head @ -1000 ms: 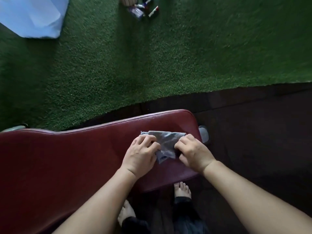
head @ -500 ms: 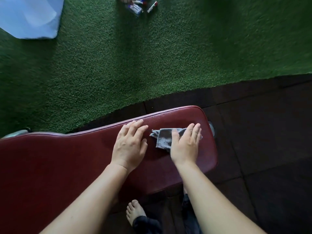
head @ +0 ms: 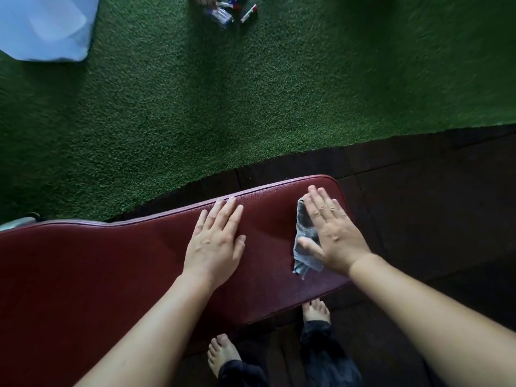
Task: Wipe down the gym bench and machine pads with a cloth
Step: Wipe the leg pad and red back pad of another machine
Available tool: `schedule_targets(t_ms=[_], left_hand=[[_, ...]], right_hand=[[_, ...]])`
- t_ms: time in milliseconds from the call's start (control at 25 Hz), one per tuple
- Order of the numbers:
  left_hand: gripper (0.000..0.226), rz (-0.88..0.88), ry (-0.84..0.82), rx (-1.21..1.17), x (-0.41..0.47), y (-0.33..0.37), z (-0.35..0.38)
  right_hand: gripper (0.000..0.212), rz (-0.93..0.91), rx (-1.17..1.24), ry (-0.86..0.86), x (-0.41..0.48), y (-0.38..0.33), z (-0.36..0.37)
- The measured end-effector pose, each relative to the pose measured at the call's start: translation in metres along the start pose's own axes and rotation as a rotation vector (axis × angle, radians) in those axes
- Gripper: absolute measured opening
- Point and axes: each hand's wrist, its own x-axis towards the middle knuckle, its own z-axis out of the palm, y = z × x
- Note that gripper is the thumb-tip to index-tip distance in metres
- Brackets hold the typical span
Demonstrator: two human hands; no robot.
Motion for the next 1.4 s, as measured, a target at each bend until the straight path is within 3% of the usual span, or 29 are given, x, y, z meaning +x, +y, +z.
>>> schedule_targets(t_ms=[160,280,400,520,600,840,1080,1200,1320,1400], left_hand=[[0.067,-0.021,0.005,0.027,0.004,-0.001,0.003],[0.068,-0.030,0.011,0.036,0.005,-0.010,0.008],[0.067,-0.030,0.016,0.054,0.005,-0.017,0.012],[0.068,-0.059,0.039,0.062,0.002,-0.024,0.012],[0.068,-0.066,0.033,0.077,0.000,-0.028,0.011],[0.067,-0.092,0.037,0.074,0.000,-0.023,0.014],[0.068,-0.066,0.010,0.071,0.000,-0.029,0.009],[0.067,-0.063,0.006,0.075,0.000,-0.030,0.008],[0.067,-0.066,0.007,0.066,0.000,-0.029,0.011],[0.067,-0.051,0.013,0.074,0.000,-0.030,0.011]], right_hand=[[0.089,0.462,0.376,0.098,0.001,-0.064,0.023],[0.087,0.623,0.320,0.144,0.027,-0.072,0.042],[0.085,0.552,0.263,0.156,0.061,-0.075,0.039],[0.082,0.230,0.214,0.129,0.060,-0.129,0.041],[0.080,0.121,0.168,0.092,0.032,-0.128,0.050],[0.074,0.133,-0.093,0.090,0.024,0.008,0.027],[0.066,0.201,0.183,0.188,0.048,-0.001,0.032],[0.072,0.110,0.101,0.110,0.027,0.005,0.037],[0.083,0.334,0.139,0.090,0.048,-0.018,0.035],[0.081,0.314,0.128,0.144,0.066,-0.073,0.037]])
